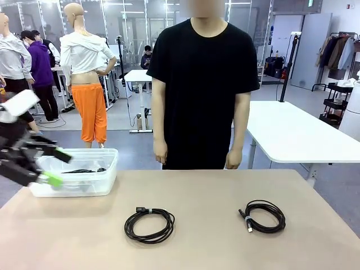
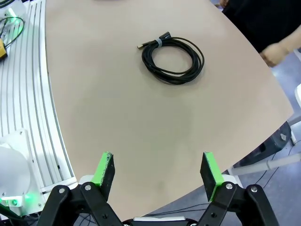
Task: Organize and store the cables.
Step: Place the USB Extension Cable into the Organizing box.
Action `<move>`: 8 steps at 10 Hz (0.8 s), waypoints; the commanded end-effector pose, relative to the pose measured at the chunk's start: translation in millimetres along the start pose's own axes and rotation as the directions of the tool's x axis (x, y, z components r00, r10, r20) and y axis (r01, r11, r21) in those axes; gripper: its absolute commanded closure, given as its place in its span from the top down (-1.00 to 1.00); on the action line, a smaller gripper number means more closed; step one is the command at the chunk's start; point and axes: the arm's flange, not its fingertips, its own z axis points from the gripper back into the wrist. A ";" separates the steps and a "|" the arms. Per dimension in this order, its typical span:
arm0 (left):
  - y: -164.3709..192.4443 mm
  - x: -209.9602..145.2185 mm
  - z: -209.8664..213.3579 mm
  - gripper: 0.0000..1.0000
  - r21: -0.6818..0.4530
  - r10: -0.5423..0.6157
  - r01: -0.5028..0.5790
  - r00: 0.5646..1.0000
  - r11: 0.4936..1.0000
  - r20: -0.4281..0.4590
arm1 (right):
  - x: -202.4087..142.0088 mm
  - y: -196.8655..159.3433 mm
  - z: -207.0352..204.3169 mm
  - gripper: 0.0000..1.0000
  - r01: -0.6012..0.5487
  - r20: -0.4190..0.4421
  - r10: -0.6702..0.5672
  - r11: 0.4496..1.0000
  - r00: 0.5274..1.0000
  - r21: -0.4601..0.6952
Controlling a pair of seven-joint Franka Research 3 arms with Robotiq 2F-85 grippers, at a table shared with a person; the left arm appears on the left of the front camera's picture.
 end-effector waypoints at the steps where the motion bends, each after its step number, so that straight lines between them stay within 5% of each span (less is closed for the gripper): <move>1: -24.4 12.8 -78.6 1.00 -0.006 -0.158 0.158 0.984 0.987 -0.079 | 1.9 -1.5 1.0 0.85 0.017 0.005 -0.017 1.000 1.000 0.001; 4: -37.0 9.3 -136.1 1.00 -0.107 -0.188 0.175 0.973 0.979 -0.130 | 1.9 -1.5 1.0 0.85 0.017 0.005 -0.017 1.000 1.000 0.001; 5: -31.7 45.6 -104.1 1.00 -0.101 -0.186 0.175 0.976 0.979 -0.115 | 1.9 -1.5 1.0 0.85 0.017 0.005 -0.017 1.000 1.000 0.001; 8: -31.7 45.6 -104.1 1.00 -0.101 -0.186 0.175 0.976 0.979 -0.115 | 1.9 -1.5 1.0 0.85 0.017 0.005 -0.017 1.000 1.000 0.001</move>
